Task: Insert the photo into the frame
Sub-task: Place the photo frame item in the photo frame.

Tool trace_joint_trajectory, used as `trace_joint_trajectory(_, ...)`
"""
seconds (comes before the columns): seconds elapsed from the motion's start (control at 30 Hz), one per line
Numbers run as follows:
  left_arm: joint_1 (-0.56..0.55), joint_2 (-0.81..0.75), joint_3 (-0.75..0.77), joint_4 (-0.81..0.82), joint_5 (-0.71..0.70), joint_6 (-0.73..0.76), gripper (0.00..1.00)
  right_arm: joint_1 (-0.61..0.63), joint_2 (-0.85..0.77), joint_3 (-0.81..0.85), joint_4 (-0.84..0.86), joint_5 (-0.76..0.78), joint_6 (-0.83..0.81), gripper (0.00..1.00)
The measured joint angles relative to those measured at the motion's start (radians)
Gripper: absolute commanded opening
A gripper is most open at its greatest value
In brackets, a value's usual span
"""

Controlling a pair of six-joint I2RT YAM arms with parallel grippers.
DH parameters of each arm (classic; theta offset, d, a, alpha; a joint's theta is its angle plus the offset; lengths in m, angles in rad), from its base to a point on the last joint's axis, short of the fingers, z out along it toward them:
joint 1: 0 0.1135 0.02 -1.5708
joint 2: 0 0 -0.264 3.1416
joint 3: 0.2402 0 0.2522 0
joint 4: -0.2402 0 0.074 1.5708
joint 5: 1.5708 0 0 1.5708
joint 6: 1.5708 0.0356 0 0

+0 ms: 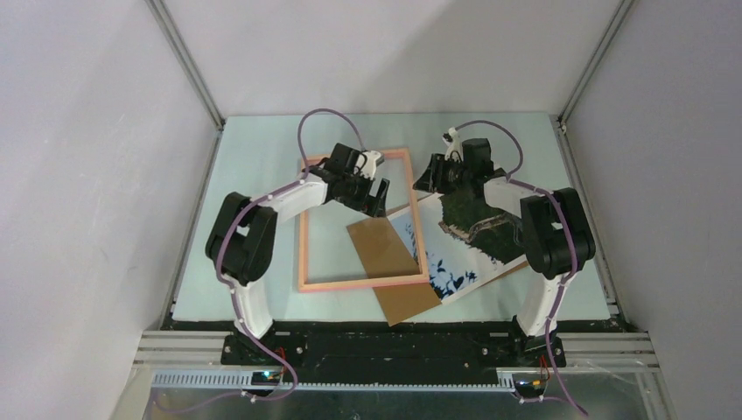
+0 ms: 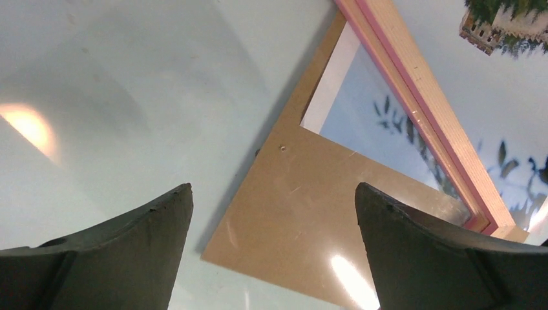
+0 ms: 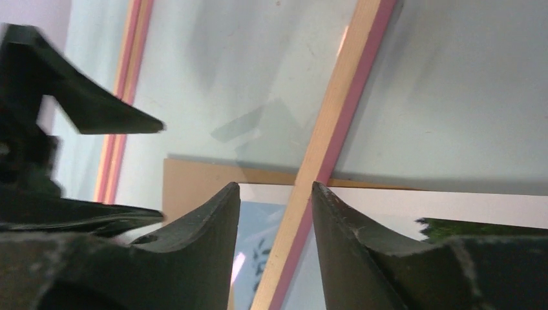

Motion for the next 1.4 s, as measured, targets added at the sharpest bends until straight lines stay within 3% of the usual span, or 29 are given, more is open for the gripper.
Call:
trace_joint_trajectory(0.33, 0.046, -0.211, -0.074, -0.004, -0.103, 0.091, 1.00, 0.029, -0.003, 0.011, -0.100, 0.086, -0.121, 0.51)
trace_joint_trajectory(0.7, 0.293, -0.311, -0.185, -0.079, -0.137, 0.098, 1.00, 0.087, -0.003, 0.011, -0.172, 0.128, -0.161, 0.47)
trace_joint_trajectory(0.97, 0.400, -0.338, -0.242, -0.122, -0.146, 0.099, 1.00, 0.121, -0.003, 0.012, -0.253, 0.158, -0.198, 0.46)
trace_joint_trajectory(1.4, 0.448, -0.277, -0.253, -0.129, -0.143, 0.098, 1.00, 0.138, -0.003, 0.013, -0.324, 0.189, -0.239, 0.19)
